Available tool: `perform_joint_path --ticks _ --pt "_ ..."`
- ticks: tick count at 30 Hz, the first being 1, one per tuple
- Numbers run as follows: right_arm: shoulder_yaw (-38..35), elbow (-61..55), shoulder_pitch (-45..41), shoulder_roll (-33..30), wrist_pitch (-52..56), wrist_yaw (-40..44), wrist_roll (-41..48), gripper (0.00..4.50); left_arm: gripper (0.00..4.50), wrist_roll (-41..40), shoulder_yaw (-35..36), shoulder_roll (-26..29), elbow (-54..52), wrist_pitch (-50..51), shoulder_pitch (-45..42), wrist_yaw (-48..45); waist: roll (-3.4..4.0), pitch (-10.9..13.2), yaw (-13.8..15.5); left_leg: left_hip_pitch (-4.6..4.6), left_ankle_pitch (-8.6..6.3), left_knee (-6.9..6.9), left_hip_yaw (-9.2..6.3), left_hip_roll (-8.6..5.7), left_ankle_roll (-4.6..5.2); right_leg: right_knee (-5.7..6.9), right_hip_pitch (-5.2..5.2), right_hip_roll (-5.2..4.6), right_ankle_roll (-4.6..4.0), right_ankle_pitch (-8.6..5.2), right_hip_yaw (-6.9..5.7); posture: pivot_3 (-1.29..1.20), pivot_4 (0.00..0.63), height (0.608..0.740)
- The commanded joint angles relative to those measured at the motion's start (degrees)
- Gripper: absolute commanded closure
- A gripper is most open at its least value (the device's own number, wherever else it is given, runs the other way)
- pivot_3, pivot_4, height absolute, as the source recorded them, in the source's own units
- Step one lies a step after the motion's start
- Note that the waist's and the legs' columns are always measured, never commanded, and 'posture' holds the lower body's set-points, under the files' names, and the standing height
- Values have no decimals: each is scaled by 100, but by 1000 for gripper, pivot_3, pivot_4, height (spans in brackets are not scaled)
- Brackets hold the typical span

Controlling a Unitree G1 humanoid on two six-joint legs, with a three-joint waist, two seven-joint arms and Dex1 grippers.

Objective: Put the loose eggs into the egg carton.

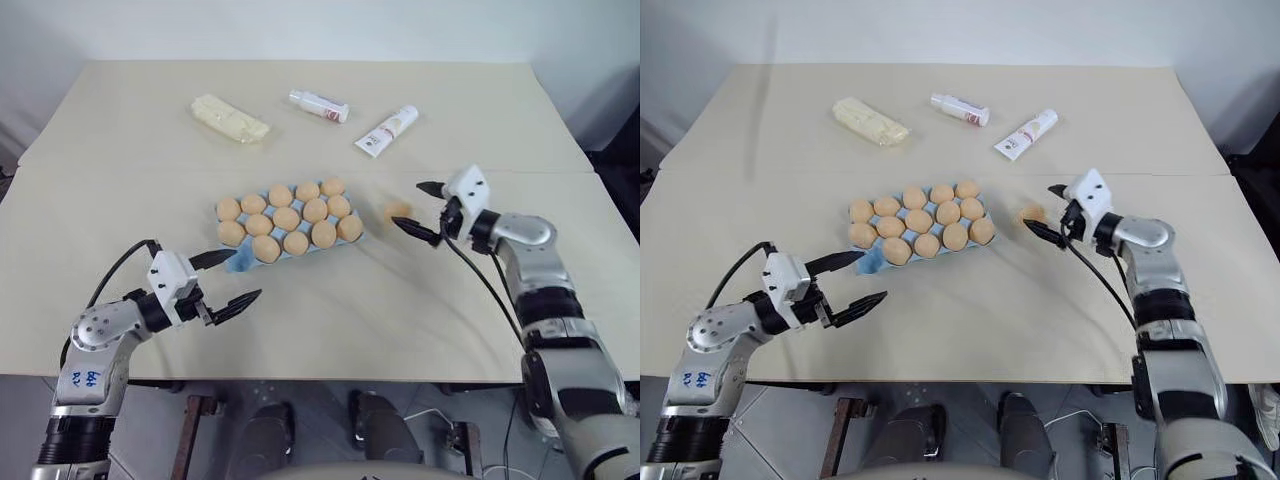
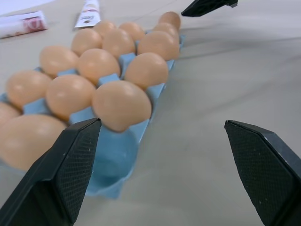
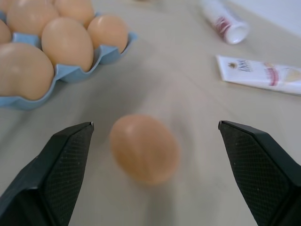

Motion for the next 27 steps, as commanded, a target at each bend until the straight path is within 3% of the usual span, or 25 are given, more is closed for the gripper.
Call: perform_joint_path --ticks 1,3,6,11,15,19,23,27 --pt "38 689 -377 70 -236 161 -125 45 0 -108 215 19 -340 5 141 119 0 0 3 -2 -1 0 1 0 1 -2 -1 0 0 0 1 0 150 740" --pt "171 1033 -553 169 -268 284 -284 45 0 -108 298 29 -461 21 281 177 1 0 1 -6 -2 1 -4 0 2 -9 0 -1 0 0 -5 0 150 740" --pt "168 1332 -709 315 -438 382 -342 671 0 -121 437 44 -610 36 465 267 1 1 -8 -7 -6 0 -2 0 3 -14 0 -2 1 0 -5 0 150 740" --pt "75 1318 -786 378 -637 542 -308 2444 0 -148 615 39 -705 77 633 381 3 1 -10 -7 -8 0 -2 2 1 -14 -1 -1 1 0 -6 0 150 740" --pt "46 748 -816 533 -498 1021 -52 2444 0 -279 977 -40 -690 137 855 604 5 3 -40 -7 -8 0 -2 3 1 -13 -1 -1 1 0 -6 0 150 740" --pt "220 -621 -701 948 370 1365 299 2444 0 -382 1485 -131 -536 90 1281 777 8 4 -127 -7 -10 -2 -1 10 -3 -10 -6 3 1 0 -5 0 150 740" --pt "648 -2079 -568 1551 1354 1130 372 2444 0 -405 1880 -272 -434 17 1714 890 9 5 -154 -7 -12 -6 -1 16 -7 -3 -14 4 -4 -2 -4 0 150 740" --pt "1158 -2756 -634 2336 2087 591 226 2444 0 -427 2103 -427 -413 -55 2021 979 9 5 -141 -9 -14 -5 -9 20 -11 0 -15 3 -12 -7 1 0 150 740"
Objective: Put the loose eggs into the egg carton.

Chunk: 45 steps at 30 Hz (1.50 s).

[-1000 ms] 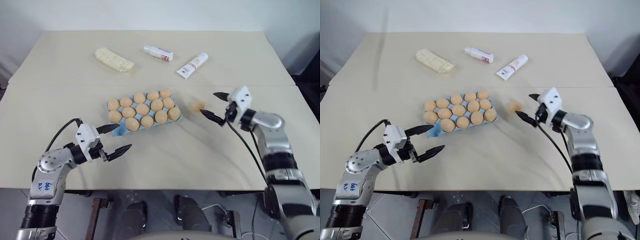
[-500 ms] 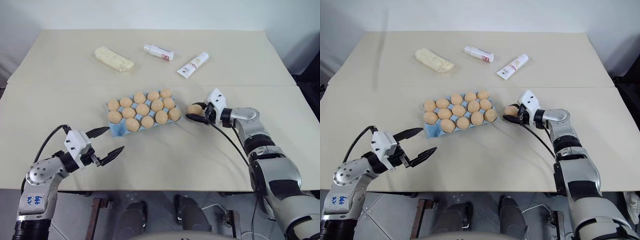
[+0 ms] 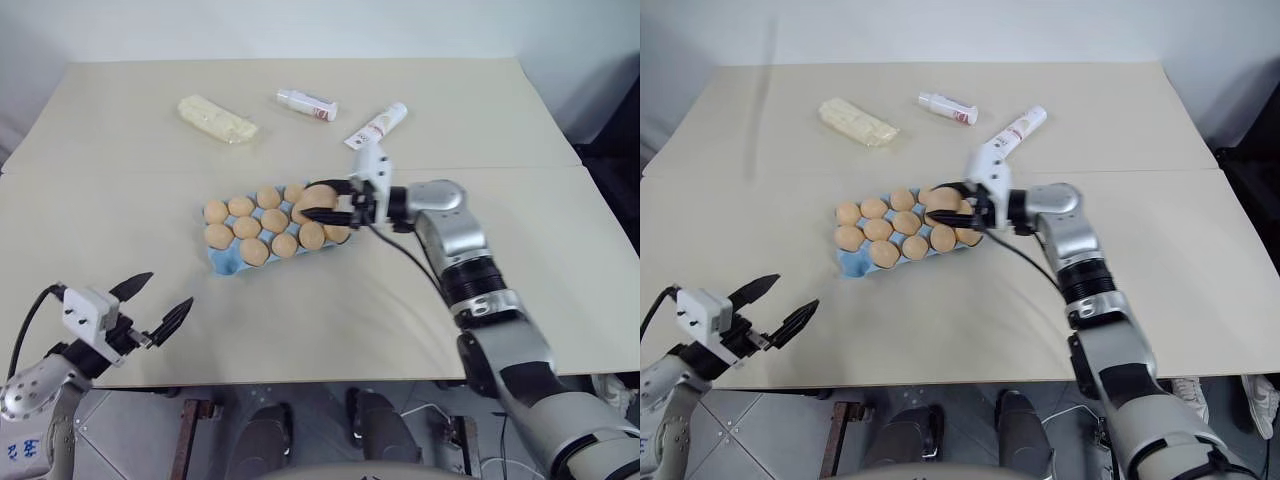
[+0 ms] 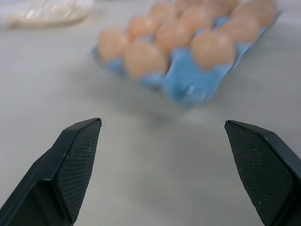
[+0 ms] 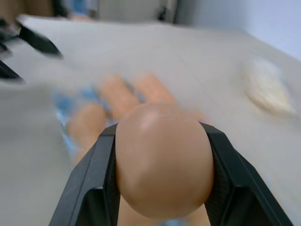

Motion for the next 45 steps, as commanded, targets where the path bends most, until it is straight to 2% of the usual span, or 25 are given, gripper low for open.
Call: perform_joint_path --ticks 1,4,11,14,19,23,27,30,35,37,41,45 --pt "369 -527 -85 513 542 -467 -55 2444 0 -133 298 -117 -75 -178 191 79 -1 0 9 0 0 0 -1 0 -1 1 0 -3 -1 0 1 0 150 740" --pt "745 -357 -138 1003 621 -863 -310 2444 0 -135 312 -188 -176 -202 314 108 -5 -3 40 -1 -2 2 -8 -1 -3 2 2 -16 -8 -4 -7 0 150 740" --pt "1114 513 -240 1618 359 -1495 -754 2444 0 -145 286 -252 -378 -194 373 224 -10 -6 -11 -1 -12 -3 -7 0 -20 3 -2 -16 -13 -6 -14 0 150 740" --pt "1107 552 -243 1722 343 -1498 -698 1836 0 -142 279 -273 -421 -182 385 239 -10 -6 -13 -2 -8 -6 -7 2 -13 3 -4 -15 -16 -8 -15 0 150 740" --pt "1053 219 -180 1731 467 -1394 -524 132 0 -135 209 -266 -466 -149 324 258 -9 -5 -28 -2 -12 -9 -2 11 -16 0 -7 -8 -17 -8 -18 0 150 740" --pt "855 -683 110 1271 579 -1061 -187 62 0 -120 118 -212 -479 -130 265 198 -10 -6 -15 -3 -13 -9 -2 16 -19 -1 -9 -4 -20 -10 -19 0 150 740" --pt "617 -1769 841 481 471 -523 231 62 0 -97 -31 -132 -538 -53 143 137 -16 -9 52 -3 -23 -7 -5 16 -9 -18 3 -7 -20 -10 -28 0 150 740" --pt "201 -2290 1458 -169 436 -451 496 62 0 -43 -190 -28 -579 6 28 69 -19 -11 133 -3 -37 3 6 15 3 -27 6 -13 -18 -9 -32 0 150 740" --pt "-860 -2449 2562 -1229 -245 -488 794 62 0 100 -482 226 -615 106 -248 -4 -19 -11 160 -3 -45 0 19 20 5 -35 5 -12 -17 -9 -33 0 150 740" --pt "-1058 -2364 2864 -1512 -514 -543 751 62 0 149 -555 296 -594 121 -331 -14 -17 -10 160 -3 -50 1 21 23 6 -42 7 -9 -17 -9 -34 0 150 740" --pt "-1503 -2094 3474 -1912 -949 -745 682 62 0 240 -657 423 -421 124 -609 -18 -17 -10 127 4 -55 3 41 37 7 -38 7 -1 -15 -8 -31 0 150 740" --pt "-1737 -2012 3778 -2056 -1134 -1016 696 62 0 318 -706 487 -332 114 -736 -38 -15 -9 132 12 -54 7 49 38 5 -27 8 1 -16 -8 -25 0 150 740"
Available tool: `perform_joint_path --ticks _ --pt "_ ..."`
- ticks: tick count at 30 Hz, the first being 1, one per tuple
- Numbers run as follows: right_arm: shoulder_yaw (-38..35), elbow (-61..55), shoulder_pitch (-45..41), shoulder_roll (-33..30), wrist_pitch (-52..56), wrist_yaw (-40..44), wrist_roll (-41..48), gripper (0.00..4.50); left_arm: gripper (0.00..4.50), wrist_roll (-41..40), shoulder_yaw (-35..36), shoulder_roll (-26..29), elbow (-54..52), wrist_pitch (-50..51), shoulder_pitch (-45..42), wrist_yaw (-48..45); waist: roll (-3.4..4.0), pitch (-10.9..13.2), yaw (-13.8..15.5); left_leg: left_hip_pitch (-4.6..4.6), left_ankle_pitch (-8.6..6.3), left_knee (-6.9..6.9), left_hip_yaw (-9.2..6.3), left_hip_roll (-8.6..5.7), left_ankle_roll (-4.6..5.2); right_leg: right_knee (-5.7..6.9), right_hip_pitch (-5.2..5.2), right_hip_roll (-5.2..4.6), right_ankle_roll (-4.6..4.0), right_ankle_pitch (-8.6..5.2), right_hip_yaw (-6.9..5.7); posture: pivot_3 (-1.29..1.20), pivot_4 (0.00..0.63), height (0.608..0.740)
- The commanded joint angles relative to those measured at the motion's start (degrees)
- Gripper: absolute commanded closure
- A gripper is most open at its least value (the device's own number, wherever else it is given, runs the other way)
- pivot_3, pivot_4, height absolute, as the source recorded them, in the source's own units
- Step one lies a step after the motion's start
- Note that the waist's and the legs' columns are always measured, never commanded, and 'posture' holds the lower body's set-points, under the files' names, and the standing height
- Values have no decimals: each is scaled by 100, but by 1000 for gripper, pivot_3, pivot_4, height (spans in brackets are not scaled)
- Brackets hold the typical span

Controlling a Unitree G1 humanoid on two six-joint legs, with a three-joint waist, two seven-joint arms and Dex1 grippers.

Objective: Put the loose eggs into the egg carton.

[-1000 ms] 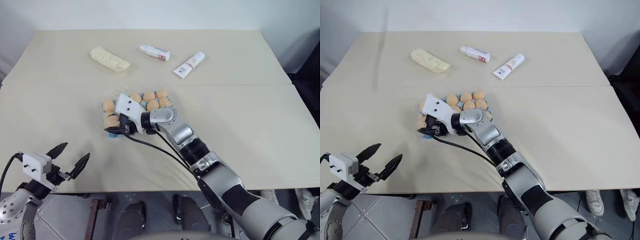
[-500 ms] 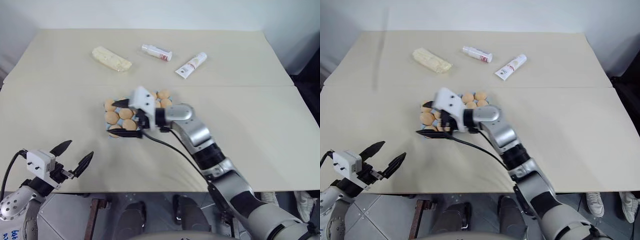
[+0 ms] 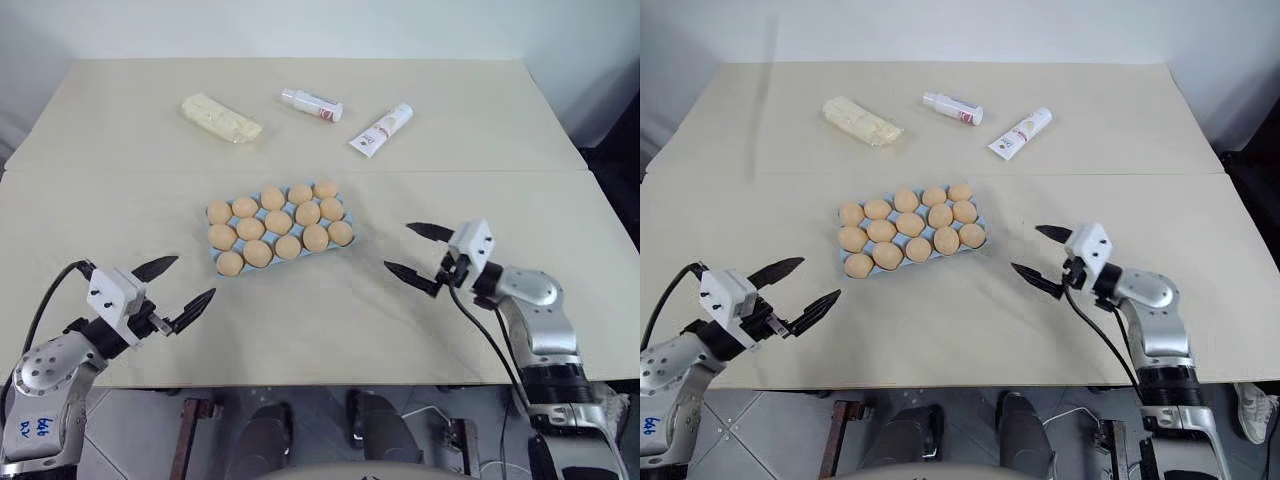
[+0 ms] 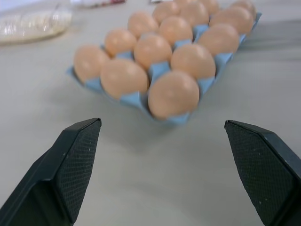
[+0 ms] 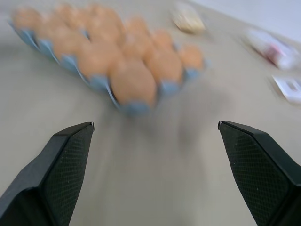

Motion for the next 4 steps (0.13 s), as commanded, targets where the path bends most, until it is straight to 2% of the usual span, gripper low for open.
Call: perform_joint_path --ticks 1,4 --pt "-311 -124 118 -81 -178 -316 119 62 0 175 -27 92 100 -108 -73 -6 0 0 4 1 0 2 2 0 1 1 1 0 0 0 2 0 150 740" --pt "-417 -176 162 -20 -125 -597 177 62 0 272 -59 114 166 -64 -146 36 0 0 10 3 1 9 1 0 1 2 6 -1 3 2 3 0 150 740"
